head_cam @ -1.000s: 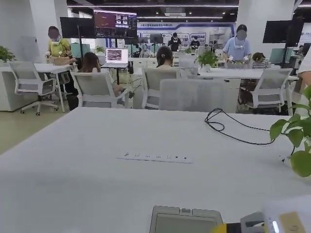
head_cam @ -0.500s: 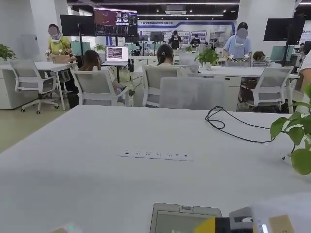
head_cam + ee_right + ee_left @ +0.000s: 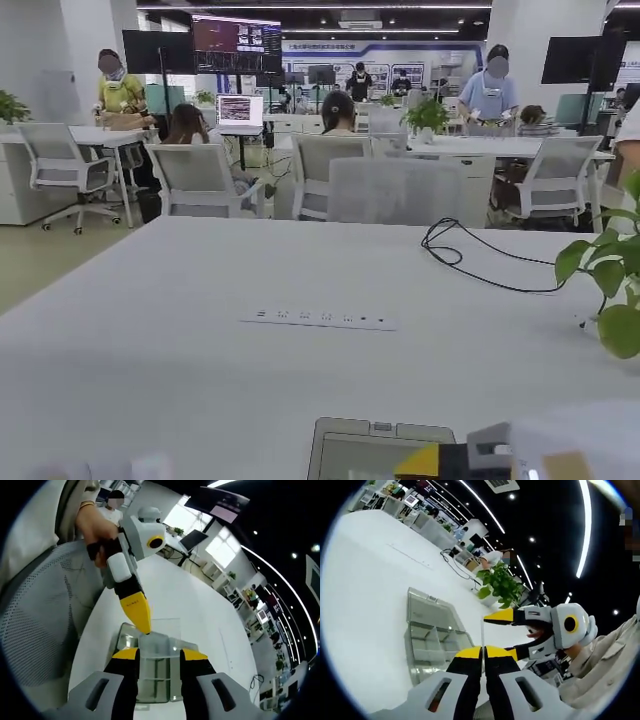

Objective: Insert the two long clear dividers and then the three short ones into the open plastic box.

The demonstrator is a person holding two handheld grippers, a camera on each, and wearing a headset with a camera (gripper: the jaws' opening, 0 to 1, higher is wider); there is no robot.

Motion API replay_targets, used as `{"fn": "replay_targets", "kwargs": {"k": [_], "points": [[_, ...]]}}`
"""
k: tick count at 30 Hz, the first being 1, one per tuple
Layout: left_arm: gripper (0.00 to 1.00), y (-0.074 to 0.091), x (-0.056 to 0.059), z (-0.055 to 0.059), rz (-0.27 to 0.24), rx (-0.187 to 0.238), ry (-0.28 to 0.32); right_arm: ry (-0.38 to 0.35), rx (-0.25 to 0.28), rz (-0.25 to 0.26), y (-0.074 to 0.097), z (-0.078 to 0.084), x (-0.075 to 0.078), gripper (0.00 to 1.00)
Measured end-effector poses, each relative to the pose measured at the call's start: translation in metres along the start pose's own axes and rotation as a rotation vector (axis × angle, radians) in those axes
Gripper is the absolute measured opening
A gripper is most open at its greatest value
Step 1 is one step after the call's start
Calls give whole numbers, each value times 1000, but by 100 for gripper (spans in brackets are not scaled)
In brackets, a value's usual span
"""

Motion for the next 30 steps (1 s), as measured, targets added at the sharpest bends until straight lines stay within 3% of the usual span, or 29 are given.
{"fn": "replay_targets", "kwargs": {"k": [7, 11, 13, 17, 25, 26, 30], "points": [[0, 0, 2, -2, -19, -16, -28, -16, -3, 7, 1, 1, 0, 33], [0, 1, -4, -3, -87, -75, -190, -74, 21, 2, 2, 1, 2, 32], [0, 2, -4, -2, -82, -87, -213, -127, 42, -7, 3, 2, 3, 33], [0, 5, -6, 0, -86, -130, -340, -226, 98, -34, 6, 1, 5, 33], [0, 7, 1, 6, -24, -214, -561, -331, 179, -161, 14, -1, 2, 32], [0, 8, 2, 8, -10, -231, -605, -328, 182, -173, 15, -1, 1, 32], [0, 8, 5, 13, 30, -277, -677, -315, 187, -211, 17, -1, -5, 32]]}}
Point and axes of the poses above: the centre of the closed fingertips' face, and the gripper's own axes: y roughly backward along the fingers, x roughly to its right, z roughly out of its underside, the point moved 9 cm from there along y, roughly backward along the fingers, and after that the axes turned 2 degrees about y, right-handed, at the moved point
